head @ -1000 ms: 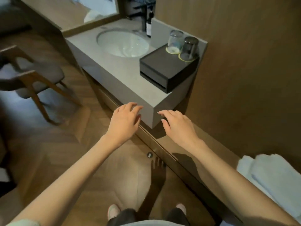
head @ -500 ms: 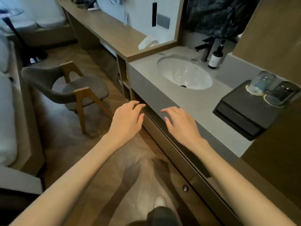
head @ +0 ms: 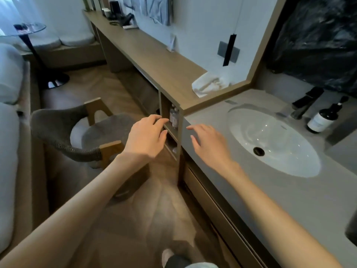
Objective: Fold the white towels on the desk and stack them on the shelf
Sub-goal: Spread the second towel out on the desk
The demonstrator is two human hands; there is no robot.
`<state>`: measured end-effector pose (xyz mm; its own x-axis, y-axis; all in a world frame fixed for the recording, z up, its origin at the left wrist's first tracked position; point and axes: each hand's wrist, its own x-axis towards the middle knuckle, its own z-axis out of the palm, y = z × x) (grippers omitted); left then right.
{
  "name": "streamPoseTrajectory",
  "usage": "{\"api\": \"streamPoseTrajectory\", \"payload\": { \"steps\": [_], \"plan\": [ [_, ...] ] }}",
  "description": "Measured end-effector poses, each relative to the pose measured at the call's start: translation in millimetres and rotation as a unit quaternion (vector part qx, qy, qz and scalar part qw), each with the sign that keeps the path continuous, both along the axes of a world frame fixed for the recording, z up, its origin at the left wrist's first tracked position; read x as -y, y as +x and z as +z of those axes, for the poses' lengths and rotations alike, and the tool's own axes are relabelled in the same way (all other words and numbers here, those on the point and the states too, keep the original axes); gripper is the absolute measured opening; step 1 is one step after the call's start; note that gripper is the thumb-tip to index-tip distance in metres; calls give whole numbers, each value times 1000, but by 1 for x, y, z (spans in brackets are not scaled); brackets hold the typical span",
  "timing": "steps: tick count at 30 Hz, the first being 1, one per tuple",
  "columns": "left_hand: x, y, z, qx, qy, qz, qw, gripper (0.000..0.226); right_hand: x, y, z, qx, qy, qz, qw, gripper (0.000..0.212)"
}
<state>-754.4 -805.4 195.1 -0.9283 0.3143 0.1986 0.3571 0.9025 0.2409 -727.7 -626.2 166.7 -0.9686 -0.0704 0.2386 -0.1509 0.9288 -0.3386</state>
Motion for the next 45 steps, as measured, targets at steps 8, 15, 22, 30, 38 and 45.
{"api": "streamPoseTrajectory", "payload": {
  "steps": [8, 15, 22, 30, 38, 45],
  "plan": [
    [33, -170, -10, -9, -7, -55, 998, 42, 30, -163, 6, 7, 24, -28, 999, 30],
    [37, -329, -24, -6, -25, -165, 986, 42, 38, -290, -14, 21, 27, -119, 992, 32],
    [4, -456, -26, 19, -44, -280, 959, 44, 23, -377, -16, 44, 2, -242, 969, 31],
    [-64, -554, -64, 54, -57, -357, 931, 47, -17, -440, -46, 100, -20, -323, 941, 34],
    [-130, -626, -108, 94, -77, -380, 917, 55, -79, -513, -96, 140, -32, -343, 928, 42],
    [-170, -660, -148, 161, -116, -405, 893, 69, -114, -547, -139, 222, -66, -340, 911, 50]
  ]
}}
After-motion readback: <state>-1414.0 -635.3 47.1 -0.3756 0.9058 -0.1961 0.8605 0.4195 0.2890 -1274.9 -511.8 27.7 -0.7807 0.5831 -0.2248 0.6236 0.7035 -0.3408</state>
